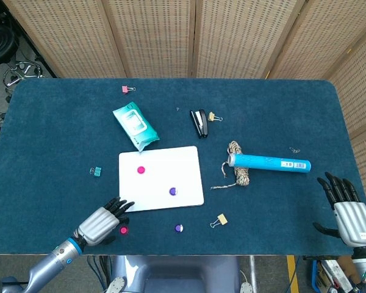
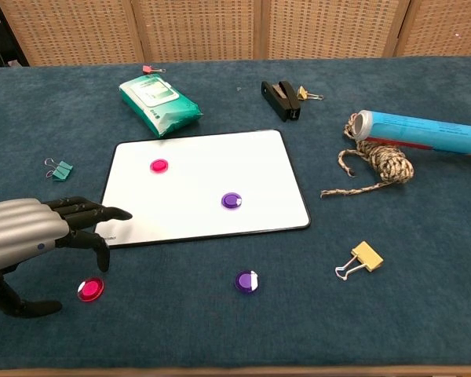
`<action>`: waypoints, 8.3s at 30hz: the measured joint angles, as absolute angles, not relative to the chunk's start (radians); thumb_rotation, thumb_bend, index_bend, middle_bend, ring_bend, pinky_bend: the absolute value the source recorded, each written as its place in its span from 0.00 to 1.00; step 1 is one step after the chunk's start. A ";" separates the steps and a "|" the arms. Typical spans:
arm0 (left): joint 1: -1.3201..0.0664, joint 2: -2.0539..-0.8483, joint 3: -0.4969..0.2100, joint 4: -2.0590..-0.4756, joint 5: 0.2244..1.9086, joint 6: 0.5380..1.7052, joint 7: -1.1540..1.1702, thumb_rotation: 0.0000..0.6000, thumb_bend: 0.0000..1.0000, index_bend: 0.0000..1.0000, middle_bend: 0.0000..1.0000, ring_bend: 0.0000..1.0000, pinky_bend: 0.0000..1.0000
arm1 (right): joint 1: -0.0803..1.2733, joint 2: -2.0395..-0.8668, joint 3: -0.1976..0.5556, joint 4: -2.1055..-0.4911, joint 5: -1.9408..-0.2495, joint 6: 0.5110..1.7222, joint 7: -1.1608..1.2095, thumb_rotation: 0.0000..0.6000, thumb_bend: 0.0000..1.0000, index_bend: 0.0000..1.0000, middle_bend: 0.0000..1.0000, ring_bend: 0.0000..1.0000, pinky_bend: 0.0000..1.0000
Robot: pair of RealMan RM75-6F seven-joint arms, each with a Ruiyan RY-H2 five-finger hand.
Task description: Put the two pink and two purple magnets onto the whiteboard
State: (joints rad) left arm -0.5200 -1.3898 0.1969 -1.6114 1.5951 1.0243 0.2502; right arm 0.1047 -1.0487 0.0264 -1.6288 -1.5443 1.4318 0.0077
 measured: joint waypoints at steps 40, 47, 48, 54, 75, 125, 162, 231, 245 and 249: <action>-0.496 -1.461 0.156 -1.582 1.595 1.006 0.324 1.00 0.29 0.51 0.00 0.00 0.00 | 0.105 -1.047 0.026 -1.627 -1.542 1.428 0.015 1.00 0.00 0.00 0.00 0.00 0.00; -0.499 -1.455 0.143 -1.603 1.588 1.005 0.348 1.00 0.30 0.51 0.00 0.00 0.00 | 0.105 -1.048 0.025 -1.627 -1.542 1.425 0.013 1.00 0.00 0.00 0.00 0.00 0.00; -0.499 -1.455 0.141 -1.605 1.587 1.005 0.350 1.00 0.30 0.51 0.00 0.00 0.00 | 0.105 -1.048 0.025 -1.627 -1.542 1.425 0.013 1.00 0.00 0.00 0.00 0.00 0.00; -0.502 -1.448 0.129 -1.619 1.573 1.001 0.358 1.00 0.31 0.51 0.00 0.00 0.00 | 0.105 -1.047 0.025 -1.628 -1.541 1.424 0.013 1.00 0.00 0.00 0.00 0.00 0.00; -0.630 -1.551 -0.114 -1.488 1.305 0.914 0.374 1.00 0.31 0.52 0.00 0.00 0.00 | 0.110 -1.054 0.024 -1.625 -1.534 1.410 0.001 1.00 0.00 0.00 0.00 0.00 0.00; -0.729 -1.582 -0.107 -1.499 1.277 0.871 0.260 1.00 0.31 0.41 0.00 0.00 0.00 | 0.110 -1.047 0.035 -1.623 -1.517 1.412 0.014 1.00 0.00 0.00 0.00 0.00 0.00; -0.851 -1.689 -0.038 -1.612 1.337 0.758 0.482 1.00 0.30 0.40 0.00 0.00 0.00 | 0.120 -1.049 0.042 -1.611 -1.489 1.385 0.022 1.00 0.00 0.00 0.00 0.00 0.00; -0.891 -1.781 -0.011 -1.591 1.118 0.865 0.733 1.00 0.34 0.54 0.00 0.00 0.00 | 0.122 -1.049 0.043 -1.611 -1.484 1.381 0.027 1.00 0.00 0.00 0.00 0.00 0.00; -0.897 -1.795 -0.004 -1.594 1.100 0.880 0.754 1.00 0.36 0.56 0.00 0.00 0.00 | 0.120 -1.046 0.043 -1.610 -1.485 1.383 0.034 1.00 0.00 0.00 0.00 0.00 0.00; -0.898 -1.793 -0.006 -1.597 1.103 0.887 0.756 1.00 0.36 0.56 0.00 0.00 0.00 | 0.120 -1.045 0.043 -1.610 -1.486 1.385 0.035 1.00 0.00 0.00 0.00 0.00 0.00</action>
